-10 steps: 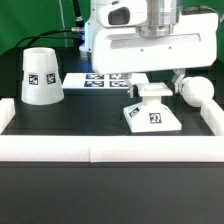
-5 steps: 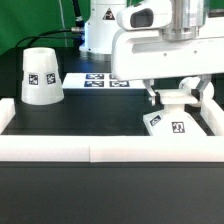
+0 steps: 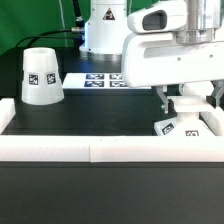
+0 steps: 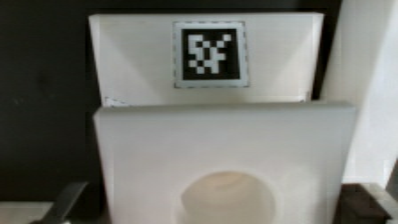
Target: Assemble lamp
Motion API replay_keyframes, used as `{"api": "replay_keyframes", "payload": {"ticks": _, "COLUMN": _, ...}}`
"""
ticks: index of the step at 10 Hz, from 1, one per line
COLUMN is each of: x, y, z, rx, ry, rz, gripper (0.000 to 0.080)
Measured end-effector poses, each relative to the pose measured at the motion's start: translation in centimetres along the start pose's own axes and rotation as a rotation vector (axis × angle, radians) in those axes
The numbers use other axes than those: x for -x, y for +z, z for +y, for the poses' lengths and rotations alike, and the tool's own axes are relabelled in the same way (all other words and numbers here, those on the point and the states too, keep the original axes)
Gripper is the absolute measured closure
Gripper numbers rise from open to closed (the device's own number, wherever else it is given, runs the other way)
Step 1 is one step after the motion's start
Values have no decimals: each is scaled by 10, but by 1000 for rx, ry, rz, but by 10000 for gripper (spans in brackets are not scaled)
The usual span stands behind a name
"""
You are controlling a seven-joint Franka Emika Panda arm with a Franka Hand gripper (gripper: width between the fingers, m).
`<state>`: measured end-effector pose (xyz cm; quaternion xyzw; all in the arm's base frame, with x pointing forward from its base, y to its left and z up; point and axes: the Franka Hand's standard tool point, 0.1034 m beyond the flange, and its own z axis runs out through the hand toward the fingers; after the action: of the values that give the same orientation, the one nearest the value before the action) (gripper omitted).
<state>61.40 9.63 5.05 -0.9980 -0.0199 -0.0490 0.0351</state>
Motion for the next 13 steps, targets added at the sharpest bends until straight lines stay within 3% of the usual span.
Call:
{"api": "replay_keyframes", "payload": {"ticks": 3, "x": -1, "y": -1, "z": -1, "rx": -1, "ry": -2, "rz": -5, "gripper": 263}}
{"api": "replay_keyframes", "payload": {"ticks": 5, "x": 7, "y": -3, "z": -1, "rx": 1, "ry": -18, "rz": -8, "gripper": 122}}
{"api": "replay_keyframes", "payload": {"ticks": 6, "x": 14, "y": -5, "z": -1, "rx": 1, "ry": -29, "rz": -7, "gripper": 106}}
{"api": "replay_keyframes", "payload": {"ticks": 9, "x": 45, "y": -14, "z": -1, "rx": 5, "ry": -76, "rz": -13, "gripper": 101}}
{"api": "replay_keyframes", "payload": {"ticks": 11, "x": 75, "y": -24, "z": -3, "rx": 7, "ry": -96, "rz": -36, "gripper": 101}}
{"api": "replay_keyframes", "payload": {"ticks": 13, "x": 98, "y": -33, "z": -12, "rx": 7, "ry": -98, "rz": -50, "gripper": 101}}
